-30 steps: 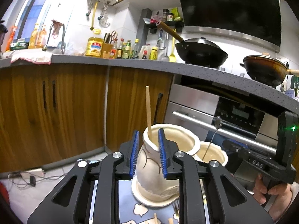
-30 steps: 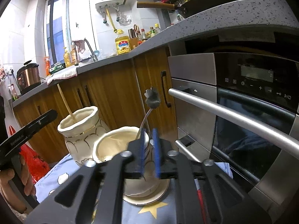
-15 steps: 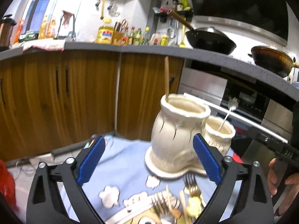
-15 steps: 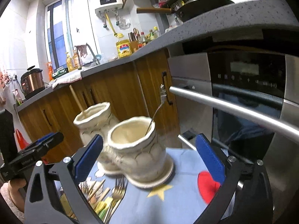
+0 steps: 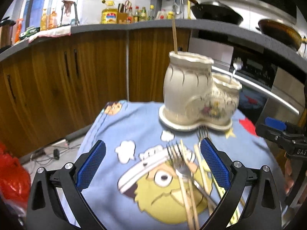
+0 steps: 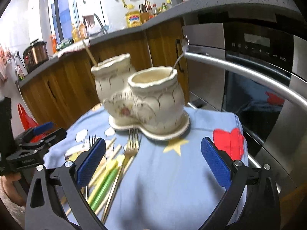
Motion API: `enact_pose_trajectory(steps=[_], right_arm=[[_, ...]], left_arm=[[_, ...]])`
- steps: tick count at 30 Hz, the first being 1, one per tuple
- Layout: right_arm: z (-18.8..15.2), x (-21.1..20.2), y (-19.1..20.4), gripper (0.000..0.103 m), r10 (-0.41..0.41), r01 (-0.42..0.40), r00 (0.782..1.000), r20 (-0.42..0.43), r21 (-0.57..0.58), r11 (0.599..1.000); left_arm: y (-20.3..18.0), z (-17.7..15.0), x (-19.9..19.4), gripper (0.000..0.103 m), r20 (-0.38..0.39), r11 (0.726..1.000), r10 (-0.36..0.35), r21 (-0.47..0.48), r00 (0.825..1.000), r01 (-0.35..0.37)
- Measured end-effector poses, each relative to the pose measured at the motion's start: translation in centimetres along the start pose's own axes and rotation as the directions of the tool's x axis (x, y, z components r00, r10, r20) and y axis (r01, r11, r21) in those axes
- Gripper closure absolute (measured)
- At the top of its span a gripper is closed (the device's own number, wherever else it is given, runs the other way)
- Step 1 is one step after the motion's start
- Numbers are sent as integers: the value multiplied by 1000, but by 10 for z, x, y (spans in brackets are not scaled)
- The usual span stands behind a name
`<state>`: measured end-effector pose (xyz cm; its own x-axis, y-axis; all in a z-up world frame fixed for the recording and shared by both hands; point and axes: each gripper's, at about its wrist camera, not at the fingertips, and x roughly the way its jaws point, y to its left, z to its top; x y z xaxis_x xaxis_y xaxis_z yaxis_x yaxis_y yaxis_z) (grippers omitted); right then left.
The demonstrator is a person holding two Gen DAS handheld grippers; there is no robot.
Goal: Organize utensils
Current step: 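Withdraw both open tools from the holder back over the utensils, then grasp the silver fork by its handle with the right tool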
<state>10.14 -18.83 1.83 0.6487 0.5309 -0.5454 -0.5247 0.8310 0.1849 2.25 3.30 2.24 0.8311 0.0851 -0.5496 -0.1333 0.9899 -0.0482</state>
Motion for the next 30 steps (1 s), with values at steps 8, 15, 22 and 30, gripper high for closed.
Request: enact_pose_trajectory(steps=[8, 15, 22, 30], right_arm=[[-17, -4, 16, 5, 15, -22, 996, -90, -80, 997], [-26, 4, 44, 5, 141, -161, 966, -216, -75, 984], [-27, 23, 90, 14, 112, -169, 956, -271, -198, 966], [-35, 49, 117, 71, 74, -167, 941, -330, -263, 950]], left_arm=[[-3, -21, -6, 5, -104, 998, 18, 54, 994, -13], [7, -22, -10, 5, -128, 999, -2, 38, 992, 7], [25, -19, -12, 5, -124, 1000, -13, 13, 992, 15], [41, -17, -11, 5, -121, 999, -32, -33, 992, 28]])
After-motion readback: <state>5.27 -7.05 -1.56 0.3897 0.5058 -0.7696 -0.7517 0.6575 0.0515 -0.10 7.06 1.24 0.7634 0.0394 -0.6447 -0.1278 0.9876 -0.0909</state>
